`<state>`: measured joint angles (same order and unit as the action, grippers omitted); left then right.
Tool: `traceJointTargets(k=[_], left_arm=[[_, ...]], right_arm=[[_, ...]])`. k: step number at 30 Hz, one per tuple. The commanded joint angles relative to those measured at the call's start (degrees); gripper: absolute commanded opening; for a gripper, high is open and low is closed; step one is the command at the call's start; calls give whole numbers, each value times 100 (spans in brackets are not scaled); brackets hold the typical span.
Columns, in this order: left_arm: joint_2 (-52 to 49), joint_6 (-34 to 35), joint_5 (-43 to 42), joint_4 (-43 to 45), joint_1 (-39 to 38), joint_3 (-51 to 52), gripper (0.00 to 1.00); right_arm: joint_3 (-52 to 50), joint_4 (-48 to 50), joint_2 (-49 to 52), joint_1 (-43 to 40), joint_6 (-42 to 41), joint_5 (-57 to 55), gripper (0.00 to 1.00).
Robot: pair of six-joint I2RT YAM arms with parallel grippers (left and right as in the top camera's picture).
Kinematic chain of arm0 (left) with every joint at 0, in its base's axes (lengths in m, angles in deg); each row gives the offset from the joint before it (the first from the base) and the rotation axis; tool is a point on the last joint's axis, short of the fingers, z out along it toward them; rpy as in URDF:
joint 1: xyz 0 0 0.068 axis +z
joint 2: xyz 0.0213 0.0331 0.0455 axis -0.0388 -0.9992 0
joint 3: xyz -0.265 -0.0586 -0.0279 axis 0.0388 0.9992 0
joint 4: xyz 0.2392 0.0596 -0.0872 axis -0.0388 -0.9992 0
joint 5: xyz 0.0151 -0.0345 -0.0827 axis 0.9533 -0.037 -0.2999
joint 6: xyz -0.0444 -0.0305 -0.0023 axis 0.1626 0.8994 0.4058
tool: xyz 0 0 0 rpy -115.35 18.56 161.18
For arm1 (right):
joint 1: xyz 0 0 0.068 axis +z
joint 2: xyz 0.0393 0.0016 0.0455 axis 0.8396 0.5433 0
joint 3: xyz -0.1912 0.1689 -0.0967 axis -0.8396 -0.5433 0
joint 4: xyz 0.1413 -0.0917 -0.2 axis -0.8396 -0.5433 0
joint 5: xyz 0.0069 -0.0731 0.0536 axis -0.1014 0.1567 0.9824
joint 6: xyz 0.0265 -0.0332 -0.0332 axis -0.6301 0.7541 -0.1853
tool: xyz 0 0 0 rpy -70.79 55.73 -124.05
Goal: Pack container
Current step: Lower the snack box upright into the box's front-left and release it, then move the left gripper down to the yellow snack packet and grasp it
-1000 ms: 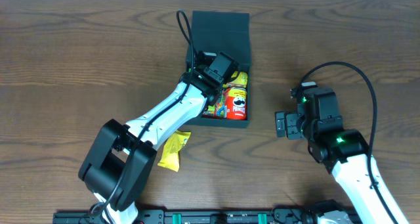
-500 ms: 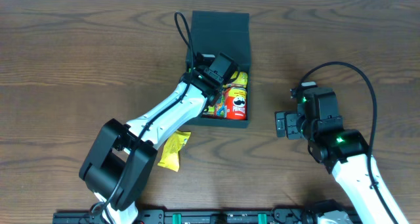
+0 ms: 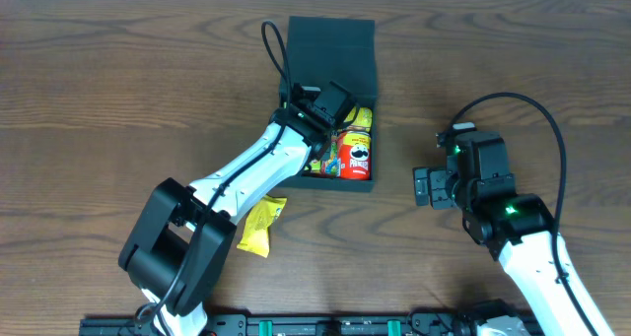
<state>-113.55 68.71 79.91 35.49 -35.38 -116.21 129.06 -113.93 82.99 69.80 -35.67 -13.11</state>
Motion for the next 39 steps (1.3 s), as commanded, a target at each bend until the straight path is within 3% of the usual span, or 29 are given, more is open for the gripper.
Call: traceJointTargets(k=[1,9,18,23,26,31,32,36,37,39], left_arm=[[50,26,-94,-157,9,-339,11],[730,-105,74,-966,7,-1086,11],[1838,-1056,-345,-2754,7,-1217,16],[2009,-1034,-761,-3635,0,-1161,11],[2090,-949,-841,-3713,-109,-916,10],[2573,-721,-866,-3657,-485,-155,32],[2706,-669,-872,-3648,-557,-7,45],[3471,-420,-872,-3517,-833,684,65],[3624,-380,-870,-3484,-846,820,79],[3923,-313,-918,-3331,-844,1156,92]], right_arm=[[-22,7,2,-31,63,-59,99],[-22,7,2,-31,63,-59,99],[-22,7,2,-31,63,-59,99],[-22,7,2,-31,63,-59,99],[-22,7,2,-31,63,-59,99],[-22,7,2,-31,63,-59,99],[-22,7,2,-31,63,-59,99],[-22,7,2,-31,63,-59,99],[-22,7,2,-31,63,-57,99],[-22,7,2,-31,63,-57,99]])
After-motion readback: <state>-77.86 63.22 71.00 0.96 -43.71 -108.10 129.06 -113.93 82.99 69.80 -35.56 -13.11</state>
